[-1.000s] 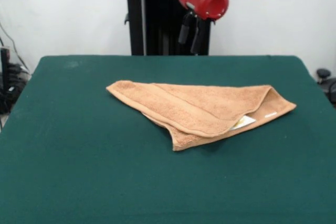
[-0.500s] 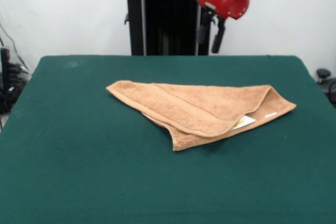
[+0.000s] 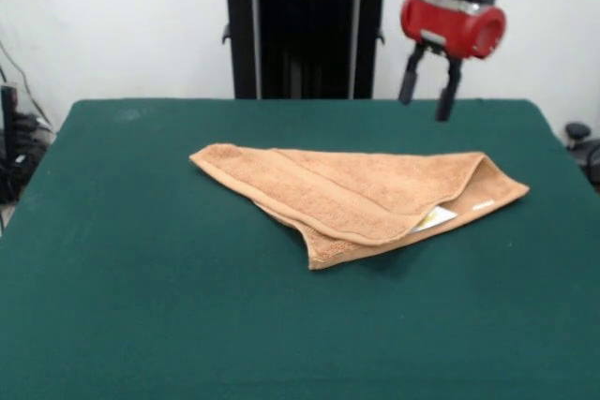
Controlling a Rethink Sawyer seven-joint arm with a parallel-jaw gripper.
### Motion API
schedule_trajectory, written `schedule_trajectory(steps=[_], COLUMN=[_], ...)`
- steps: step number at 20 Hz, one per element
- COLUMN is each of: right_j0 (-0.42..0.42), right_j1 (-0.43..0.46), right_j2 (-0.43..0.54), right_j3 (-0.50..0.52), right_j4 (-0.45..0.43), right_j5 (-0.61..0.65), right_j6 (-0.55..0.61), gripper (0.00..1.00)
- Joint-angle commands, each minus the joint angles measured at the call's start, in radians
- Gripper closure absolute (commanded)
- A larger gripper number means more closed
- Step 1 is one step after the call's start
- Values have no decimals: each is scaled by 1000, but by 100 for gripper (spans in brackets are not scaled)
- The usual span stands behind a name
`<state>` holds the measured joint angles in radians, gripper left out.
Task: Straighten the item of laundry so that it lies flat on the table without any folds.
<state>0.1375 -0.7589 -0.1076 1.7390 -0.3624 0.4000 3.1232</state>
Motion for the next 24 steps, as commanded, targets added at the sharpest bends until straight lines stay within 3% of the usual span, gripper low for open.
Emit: schedule_trajectory(steps=[1,9,13,19,24], right_j0=[25,87,134,105,53], right_j1=[177,299,300,302,283], right_j2=[-31,-122,-210,-169,-62], right_j3=[-121,-221,-244,-202,-130], right_j4=[12,28,26,85,164], right_j5=[-46,-17,30,-48,-157], right_j6=[106,143,159,141,134], gripper=[0,0,0,0,0])
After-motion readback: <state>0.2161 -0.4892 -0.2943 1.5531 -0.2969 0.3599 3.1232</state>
